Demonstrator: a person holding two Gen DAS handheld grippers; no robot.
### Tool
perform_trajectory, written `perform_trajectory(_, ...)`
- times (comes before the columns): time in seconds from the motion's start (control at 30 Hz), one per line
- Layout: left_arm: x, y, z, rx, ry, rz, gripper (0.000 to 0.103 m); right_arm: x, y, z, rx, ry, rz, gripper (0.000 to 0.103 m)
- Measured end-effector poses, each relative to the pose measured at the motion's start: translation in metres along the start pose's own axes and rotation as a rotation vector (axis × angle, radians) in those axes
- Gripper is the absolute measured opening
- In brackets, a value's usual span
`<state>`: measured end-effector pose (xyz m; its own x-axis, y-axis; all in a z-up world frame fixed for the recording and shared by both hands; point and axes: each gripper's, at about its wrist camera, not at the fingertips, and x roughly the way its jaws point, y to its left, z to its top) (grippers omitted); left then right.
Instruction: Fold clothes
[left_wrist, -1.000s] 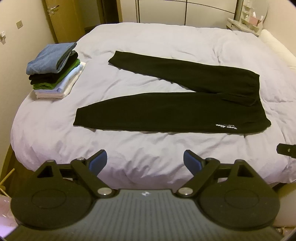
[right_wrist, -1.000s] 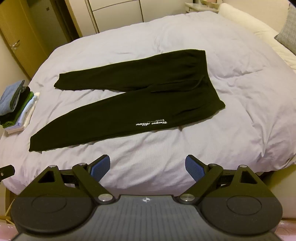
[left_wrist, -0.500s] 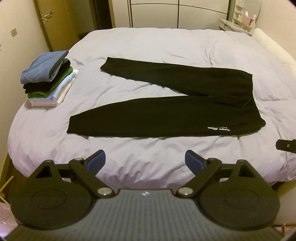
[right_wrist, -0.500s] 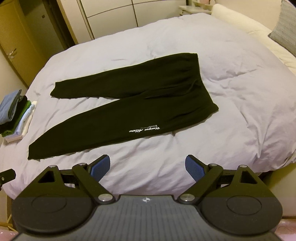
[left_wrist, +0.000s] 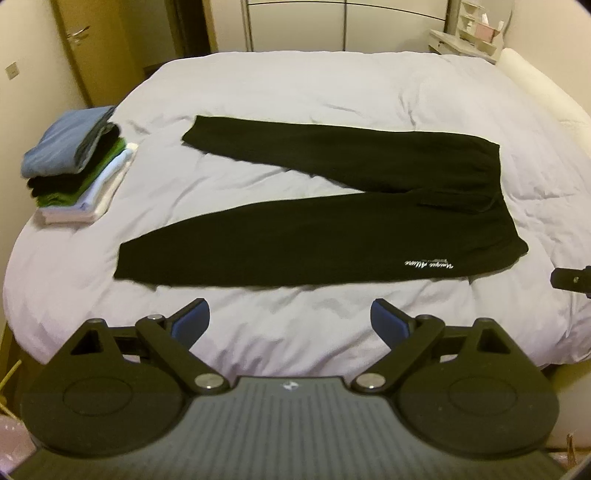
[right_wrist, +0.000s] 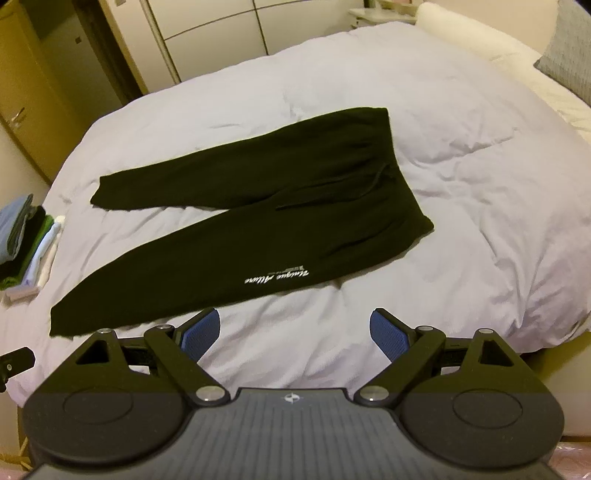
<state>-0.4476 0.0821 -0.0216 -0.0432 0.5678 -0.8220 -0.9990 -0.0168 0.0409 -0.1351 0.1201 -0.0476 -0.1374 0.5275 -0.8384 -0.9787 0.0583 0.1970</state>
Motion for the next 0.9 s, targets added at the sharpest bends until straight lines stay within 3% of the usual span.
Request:
perform_trajectory(0.2, 0.056, -0.025, 0.039, 0.061, 0.029, -0.05, 0.093, 0.045, -0.02, 0.025, 0.01, 0.033, 0.006, 0.09)
perform_trajectory(0.43, 0.151, -0.067, 0.097, 0.179, 0.105, -0.151, 0.092, 0.119, -0.03, 0.069, 0.064, 0.108, 0.002, 0.089)
perform_trajectory(0.53, 0.191, -0.079, 0.124, 0.212, 0.125, -0.188, 0.092, 0.151, -0.029, 0.092, 0.08, 0.143, 0.033, 0.078)
perform_trajectory(0.73, 0.264, -0.088, 0.174, 0.28, 0.159, -0.238, 0.09, 0.21, -0.032, 0.139, 0.061, 0.171, 0.055, 0.073)
perform_trajectory(0.9, 0.31, -0.087, 0.197, 0.292, 0.191, -0.246, 0.088, 0.256, -0.037, 0.164, 0.033, 0.216, 0.036, 0.073)
